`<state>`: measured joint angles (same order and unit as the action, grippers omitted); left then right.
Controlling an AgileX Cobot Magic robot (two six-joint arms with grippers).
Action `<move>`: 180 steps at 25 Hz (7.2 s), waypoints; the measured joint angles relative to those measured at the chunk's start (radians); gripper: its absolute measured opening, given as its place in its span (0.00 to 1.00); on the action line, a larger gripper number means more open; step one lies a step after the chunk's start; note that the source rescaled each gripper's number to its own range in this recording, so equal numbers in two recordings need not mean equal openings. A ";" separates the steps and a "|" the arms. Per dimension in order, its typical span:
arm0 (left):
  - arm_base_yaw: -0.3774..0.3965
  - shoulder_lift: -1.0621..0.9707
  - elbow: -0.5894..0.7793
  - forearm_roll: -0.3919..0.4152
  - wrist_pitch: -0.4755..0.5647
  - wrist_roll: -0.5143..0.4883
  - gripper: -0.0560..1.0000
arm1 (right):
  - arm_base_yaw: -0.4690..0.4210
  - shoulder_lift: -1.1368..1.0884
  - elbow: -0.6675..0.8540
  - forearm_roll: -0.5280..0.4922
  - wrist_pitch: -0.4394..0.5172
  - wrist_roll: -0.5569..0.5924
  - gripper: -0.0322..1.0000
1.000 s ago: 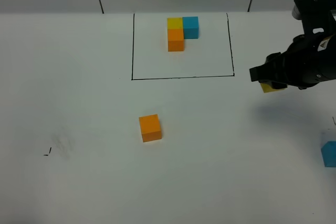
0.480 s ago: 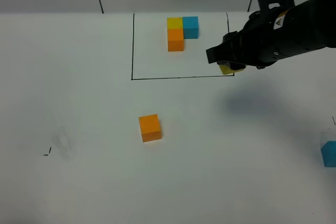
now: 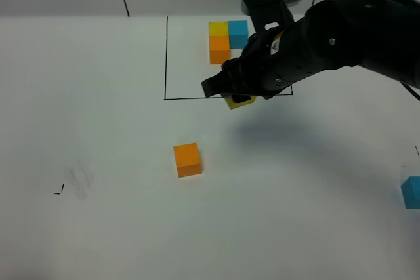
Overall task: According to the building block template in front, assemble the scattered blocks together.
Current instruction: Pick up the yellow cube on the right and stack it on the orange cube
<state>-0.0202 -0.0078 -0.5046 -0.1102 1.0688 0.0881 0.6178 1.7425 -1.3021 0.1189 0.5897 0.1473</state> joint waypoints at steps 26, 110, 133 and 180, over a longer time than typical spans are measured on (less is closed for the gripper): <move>0.000 0.000 0.000 0.000 0.000 0.000 0.05 | 0.128 0.285 -0.186 0.003 -0.083 0.084 0.53; 0.000 0.000 0.000 0.000 0.000 0.000 0.05 | 0.193 0.430 -0.263 -0.316 -0.068 0.603 0.53; 0.000 0.000 0.000 0.000 0.000 0.000 0.05 | 0.203 0.503 -0.263 -0.309 -0.069 0.606 0.53; 0.000 0.000 0.000 0.000 0.000 0.000 0.05 | 0.203 0.515 -0.264 -0.309 -0.082 0.480 0.87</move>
<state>-0.0202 -0.0078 -0.5046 -0.1102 1.0688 0.0883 0.8211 2.2573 -1.5662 -0.1901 0.5080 0.6269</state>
